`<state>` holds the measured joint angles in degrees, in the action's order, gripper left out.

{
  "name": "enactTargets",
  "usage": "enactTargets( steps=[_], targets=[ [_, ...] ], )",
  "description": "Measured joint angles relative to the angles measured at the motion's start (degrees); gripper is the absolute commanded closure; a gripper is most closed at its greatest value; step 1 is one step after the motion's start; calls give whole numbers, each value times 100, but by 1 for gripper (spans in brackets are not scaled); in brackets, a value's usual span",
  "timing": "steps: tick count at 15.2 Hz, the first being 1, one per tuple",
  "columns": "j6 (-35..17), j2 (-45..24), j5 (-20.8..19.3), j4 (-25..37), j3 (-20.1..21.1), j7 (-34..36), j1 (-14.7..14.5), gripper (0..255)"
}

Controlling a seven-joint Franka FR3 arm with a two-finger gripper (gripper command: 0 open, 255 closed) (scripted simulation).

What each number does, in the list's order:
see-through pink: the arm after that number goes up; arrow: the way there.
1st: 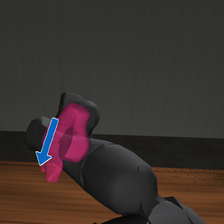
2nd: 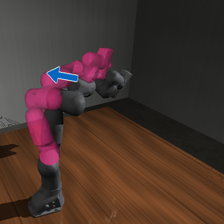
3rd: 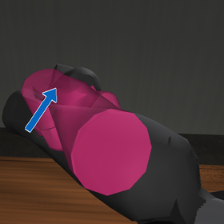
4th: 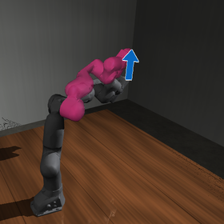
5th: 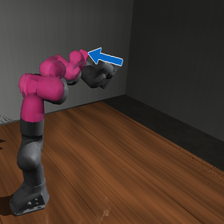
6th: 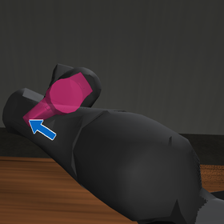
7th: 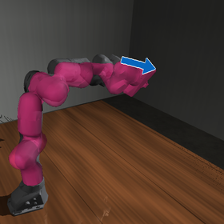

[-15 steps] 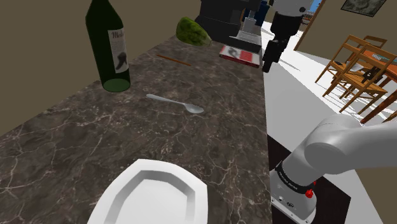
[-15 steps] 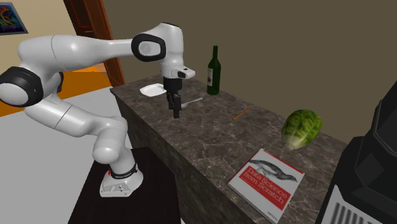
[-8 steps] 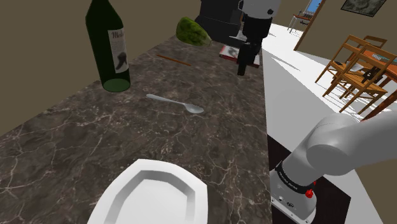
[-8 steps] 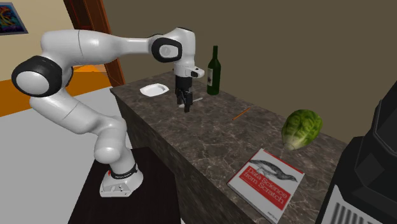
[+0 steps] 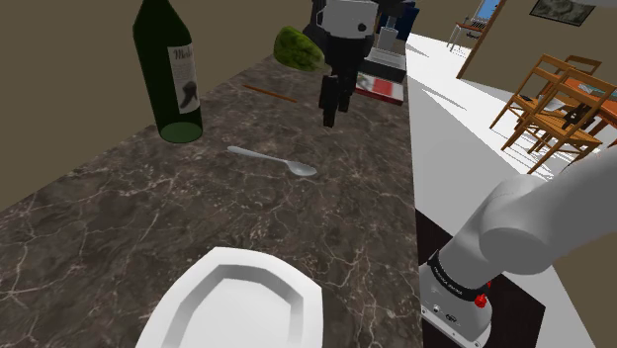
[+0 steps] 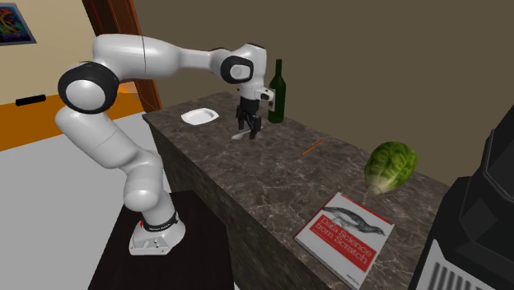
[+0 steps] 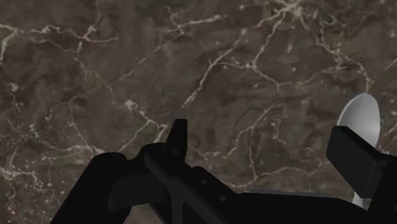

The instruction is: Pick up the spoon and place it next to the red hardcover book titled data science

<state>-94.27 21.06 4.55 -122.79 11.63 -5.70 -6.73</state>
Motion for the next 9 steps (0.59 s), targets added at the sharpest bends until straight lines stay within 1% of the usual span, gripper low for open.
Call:
enactTargets(
  steps=[2, 9],
  targets=[
    [-127, -259, 120, 107, 118, 34, -102, 0],
    [-306, -1525, 339, 1127, 500, 134, -401, 0]
  ],
)
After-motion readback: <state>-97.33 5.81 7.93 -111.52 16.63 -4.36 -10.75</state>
